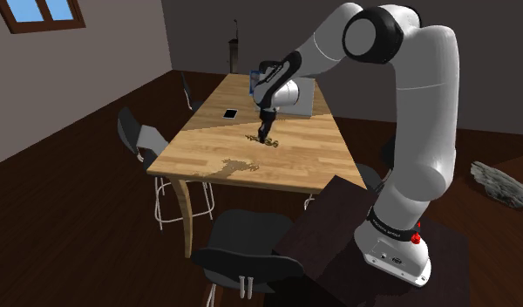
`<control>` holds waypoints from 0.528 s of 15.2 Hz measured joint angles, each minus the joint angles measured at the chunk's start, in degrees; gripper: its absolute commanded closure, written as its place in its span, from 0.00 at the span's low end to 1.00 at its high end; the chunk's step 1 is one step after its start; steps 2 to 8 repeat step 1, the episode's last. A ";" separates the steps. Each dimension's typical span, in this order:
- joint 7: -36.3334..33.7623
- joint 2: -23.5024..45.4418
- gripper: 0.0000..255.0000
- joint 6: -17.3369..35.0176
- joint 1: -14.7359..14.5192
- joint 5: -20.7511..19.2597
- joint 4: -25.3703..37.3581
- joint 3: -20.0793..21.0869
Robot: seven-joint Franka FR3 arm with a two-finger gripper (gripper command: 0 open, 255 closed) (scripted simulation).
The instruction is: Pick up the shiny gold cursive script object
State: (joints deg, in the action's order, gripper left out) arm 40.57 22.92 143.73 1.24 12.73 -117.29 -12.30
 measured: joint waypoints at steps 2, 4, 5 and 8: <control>-0.04 -0.42 1.00 -0.31 -0.02 -0.14 -0.09 -0.11; -0.04 -0.42 1.00 -0.31 -0.02 -0.14 -0.09 -0.11; -0.04 -0.42 1.00 -0.31 -0.02 -0.14 -0.09 -0.11; -0.04 -0.42 1.00 -0.31 -0.02 -0.14 -0.09 -0.11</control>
